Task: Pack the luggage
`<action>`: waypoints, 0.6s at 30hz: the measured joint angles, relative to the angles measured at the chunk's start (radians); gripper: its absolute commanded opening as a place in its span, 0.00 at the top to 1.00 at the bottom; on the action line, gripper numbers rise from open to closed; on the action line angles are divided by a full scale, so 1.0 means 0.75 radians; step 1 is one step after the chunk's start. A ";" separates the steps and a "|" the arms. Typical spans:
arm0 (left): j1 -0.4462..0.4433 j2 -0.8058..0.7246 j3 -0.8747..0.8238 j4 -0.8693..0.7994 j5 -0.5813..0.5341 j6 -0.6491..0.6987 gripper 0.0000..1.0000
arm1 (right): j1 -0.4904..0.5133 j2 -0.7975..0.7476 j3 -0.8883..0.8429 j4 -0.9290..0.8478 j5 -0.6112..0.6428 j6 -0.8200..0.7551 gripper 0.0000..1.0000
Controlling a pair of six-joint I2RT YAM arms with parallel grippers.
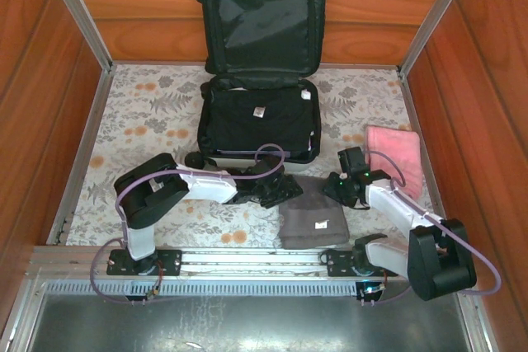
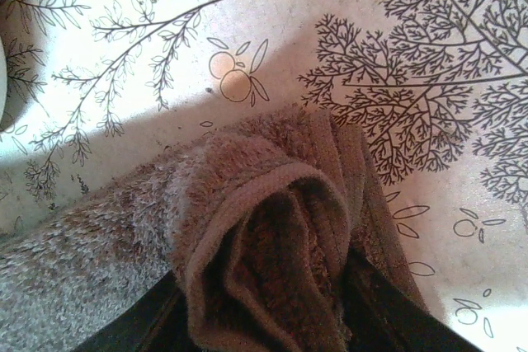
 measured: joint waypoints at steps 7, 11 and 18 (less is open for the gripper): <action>-0.002 0.016 0.000 0.050 0.011 -0.043 0.72 | 0.046 0.000 0.001 0.006 0.032 0.009 0.59; -0.003 0.020 0.000 0.057 0.014 -0.048 1.00 | 0.062 0.000 0.003 0.006 0.041 0.011 0.51; -0.003 -0.006 -0.015 0.032 0.012 -0.005 1.00 | 0.085 -0.153 0.004 -0.067 0.078 -0.020 0.42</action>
